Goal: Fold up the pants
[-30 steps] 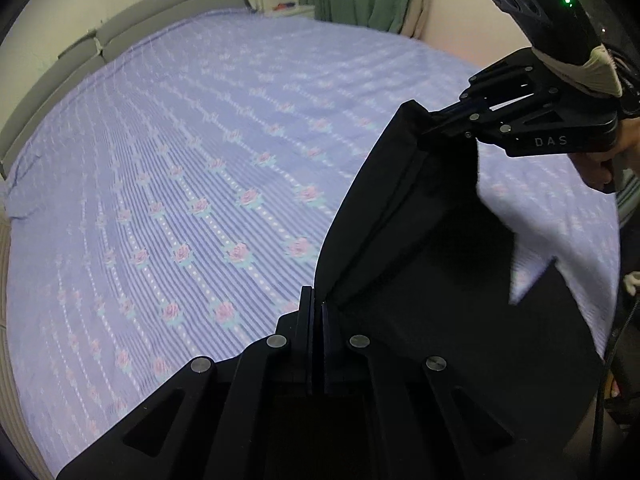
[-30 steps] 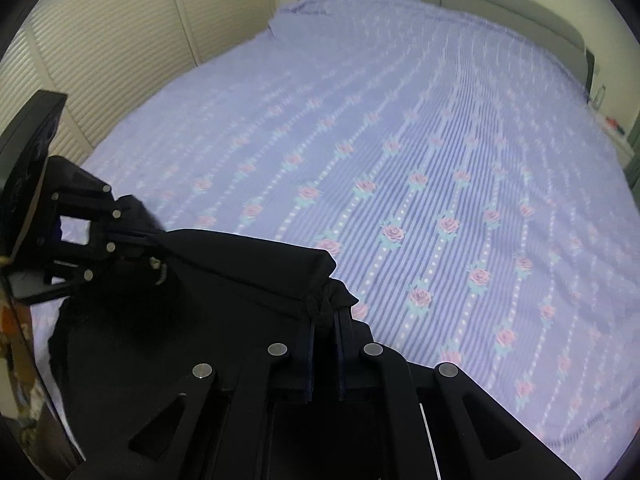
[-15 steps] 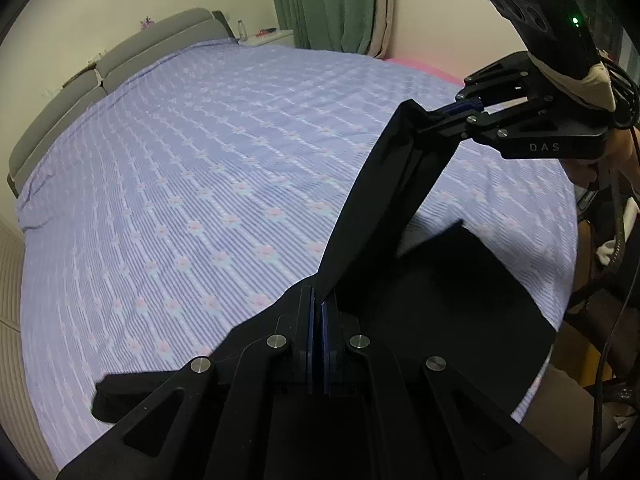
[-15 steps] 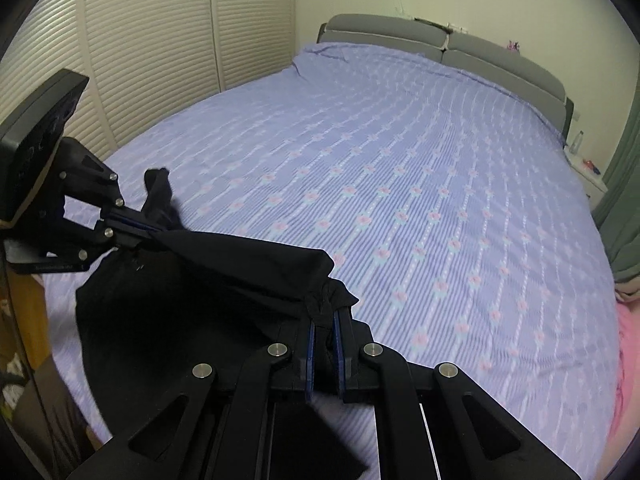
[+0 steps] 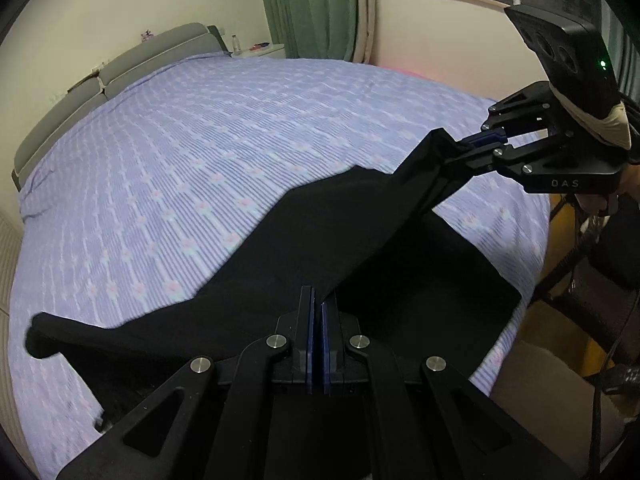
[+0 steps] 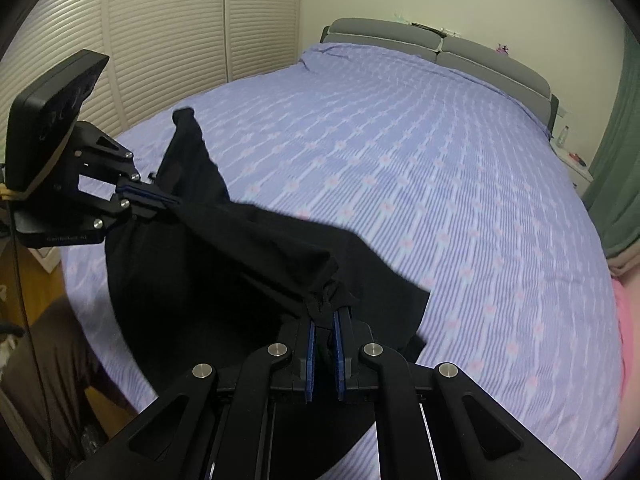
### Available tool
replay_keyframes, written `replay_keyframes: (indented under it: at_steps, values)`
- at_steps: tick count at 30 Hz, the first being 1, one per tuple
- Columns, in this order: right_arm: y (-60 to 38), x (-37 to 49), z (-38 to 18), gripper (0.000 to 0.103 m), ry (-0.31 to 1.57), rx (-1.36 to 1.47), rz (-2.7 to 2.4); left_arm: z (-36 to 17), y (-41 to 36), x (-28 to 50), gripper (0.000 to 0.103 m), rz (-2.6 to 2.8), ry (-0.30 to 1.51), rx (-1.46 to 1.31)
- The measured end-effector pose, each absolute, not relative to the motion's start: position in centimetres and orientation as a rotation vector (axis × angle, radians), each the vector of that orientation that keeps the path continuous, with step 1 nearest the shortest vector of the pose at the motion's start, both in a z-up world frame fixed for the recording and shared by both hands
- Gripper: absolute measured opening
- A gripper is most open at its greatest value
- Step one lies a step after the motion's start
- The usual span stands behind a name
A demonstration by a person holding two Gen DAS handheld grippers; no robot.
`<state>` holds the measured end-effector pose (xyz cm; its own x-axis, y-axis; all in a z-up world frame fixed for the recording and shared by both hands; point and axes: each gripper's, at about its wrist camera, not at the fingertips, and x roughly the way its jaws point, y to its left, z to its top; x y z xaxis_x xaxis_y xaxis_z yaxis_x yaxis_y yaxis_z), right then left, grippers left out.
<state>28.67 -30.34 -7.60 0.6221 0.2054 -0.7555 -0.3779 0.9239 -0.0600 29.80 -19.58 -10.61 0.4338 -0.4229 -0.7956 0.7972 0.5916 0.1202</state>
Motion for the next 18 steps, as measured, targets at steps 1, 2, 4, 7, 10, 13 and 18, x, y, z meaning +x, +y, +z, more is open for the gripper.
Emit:
replay_keyframes:
  at_steps: [1, 2, 4, 7, 10, 13, 18]
  values:
    - [-30.4, 28.0, -8.3, 0.008, 0.838, -0.22, 0.332, -11.4, -19.7, 29.0, 0.005, -0.809, 0.807, 0.536]
    - [-30.3, 27.5, -8.9, 0.008, 0.84, -0.22, 0.324, -12.1, -19.8, 28.5, 0.005, -0.811, 0.811, 0.534]
    - [-30.3, 26.4, -10.3, 0.008, 0.85, -0.219, 0.309, -13.3, -19.9, 27.6, 0.005, -0.813, 0.825, 0.522]
    - [-30.3, 24.7, -12.0, 0.008, 0.853, -0.2, 0.299, -14.9, -19.7, 26.8, 0.005, -0.814, 0.841, 0.489]
    - [-30.3, 23.2, -13.1, 0.008, 0.848, -0.186, 0.292, -15.9, -19.6, 25.7, 0.005, -0.819, 0.836, 0.49]
    - [-30.0, 21.5, -14.1, 0.008, 0.845, -0.187, 0.28, -16.7, -19.3, 24.8, 0.005, -0.834, 0.842, 0.477]
    - [-29.8, 19.8, -15.5, 0.008, 0.864, -0.2, 0.267, -18.3, -19.1, 23.6, 0.005, -0.867, 0.86, 0.464]
